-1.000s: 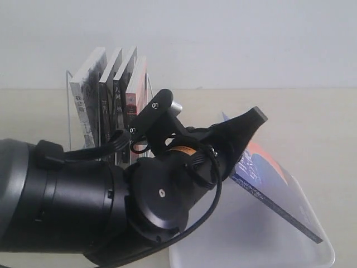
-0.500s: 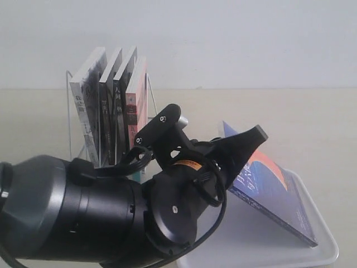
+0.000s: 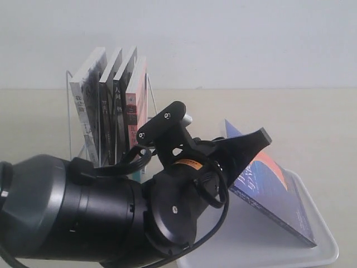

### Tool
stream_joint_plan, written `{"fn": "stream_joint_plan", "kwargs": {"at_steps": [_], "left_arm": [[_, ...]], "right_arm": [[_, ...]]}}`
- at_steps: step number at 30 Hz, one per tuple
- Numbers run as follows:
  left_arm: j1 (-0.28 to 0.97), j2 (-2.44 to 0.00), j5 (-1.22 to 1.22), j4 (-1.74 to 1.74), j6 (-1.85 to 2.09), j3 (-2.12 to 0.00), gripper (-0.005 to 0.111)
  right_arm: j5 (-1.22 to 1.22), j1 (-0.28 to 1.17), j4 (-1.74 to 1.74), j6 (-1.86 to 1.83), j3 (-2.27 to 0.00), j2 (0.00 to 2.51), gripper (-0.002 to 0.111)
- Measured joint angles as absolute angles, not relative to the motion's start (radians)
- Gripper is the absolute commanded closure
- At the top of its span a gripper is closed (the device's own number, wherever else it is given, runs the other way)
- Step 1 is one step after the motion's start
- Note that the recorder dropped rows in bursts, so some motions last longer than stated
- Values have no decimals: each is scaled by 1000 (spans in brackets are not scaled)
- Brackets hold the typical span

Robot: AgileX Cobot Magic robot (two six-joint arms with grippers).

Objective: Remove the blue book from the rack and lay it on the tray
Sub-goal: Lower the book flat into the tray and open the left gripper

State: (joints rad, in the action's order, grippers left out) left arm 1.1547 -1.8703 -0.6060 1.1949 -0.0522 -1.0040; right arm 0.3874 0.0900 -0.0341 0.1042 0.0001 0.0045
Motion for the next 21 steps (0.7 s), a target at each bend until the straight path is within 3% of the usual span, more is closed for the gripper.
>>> {"fn": "stream_joint_plan", "kwargs": {"at_steps": [4, 10, 21], "left_arm": [[1155, -1870, -604, 1195, -52, -1004, 101], [1155, -1870, -600, 1195, -44, -1004, 84], [1155, -1870, -570, 1195, -40, -1004, 84]], "right_arm": [[387, 90, -34, 104, 0, 5, 108], [387, 90, -34, 104, 0, 5, 108], [387, 90, -34, 104, 0, 5, 108]]}}
